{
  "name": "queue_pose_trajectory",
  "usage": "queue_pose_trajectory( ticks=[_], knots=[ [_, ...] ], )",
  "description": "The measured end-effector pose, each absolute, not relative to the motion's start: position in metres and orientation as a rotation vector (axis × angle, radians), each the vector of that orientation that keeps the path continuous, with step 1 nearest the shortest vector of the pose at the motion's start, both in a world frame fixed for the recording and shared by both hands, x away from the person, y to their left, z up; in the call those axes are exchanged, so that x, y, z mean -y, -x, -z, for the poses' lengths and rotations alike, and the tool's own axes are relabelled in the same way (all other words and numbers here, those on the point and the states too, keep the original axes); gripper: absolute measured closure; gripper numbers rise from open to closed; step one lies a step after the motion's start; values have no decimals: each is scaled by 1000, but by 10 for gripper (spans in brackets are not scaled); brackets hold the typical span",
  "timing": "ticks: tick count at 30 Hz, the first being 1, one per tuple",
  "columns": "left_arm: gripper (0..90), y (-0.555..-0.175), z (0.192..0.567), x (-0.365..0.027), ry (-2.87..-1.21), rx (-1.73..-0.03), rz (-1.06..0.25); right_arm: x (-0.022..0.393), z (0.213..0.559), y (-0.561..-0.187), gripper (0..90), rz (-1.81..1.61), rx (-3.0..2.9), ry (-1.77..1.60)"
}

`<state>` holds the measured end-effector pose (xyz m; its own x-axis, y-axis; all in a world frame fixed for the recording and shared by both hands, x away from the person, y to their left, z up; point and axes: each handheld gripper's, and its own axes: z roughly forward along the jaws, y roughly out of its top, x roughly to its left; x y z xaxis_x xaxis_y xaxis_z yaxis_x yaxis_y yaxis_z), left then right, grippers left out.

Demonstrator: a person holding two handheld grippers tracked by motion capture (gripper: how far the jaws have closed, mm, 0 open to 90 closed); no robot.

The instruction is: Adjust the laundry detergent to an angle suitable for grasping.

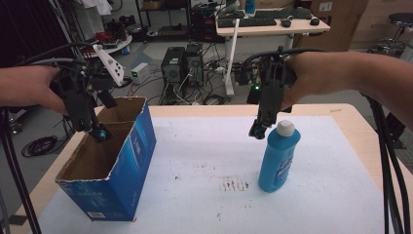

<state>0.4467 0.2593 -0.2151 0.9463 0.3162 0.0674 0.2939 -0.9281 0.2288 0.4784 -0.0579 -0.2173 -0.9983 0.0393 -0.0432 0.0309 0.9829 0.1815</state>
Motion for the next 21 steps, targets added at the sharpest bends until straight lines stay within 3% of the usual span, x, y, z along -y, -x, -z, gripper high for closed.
queue_pose_trajectory(
  ticks=[21],
  knots=[
    [17,-445,206,-234,-2871,-433,-171,100,193,-459,20,-321,-3039,-113]
  ],
)
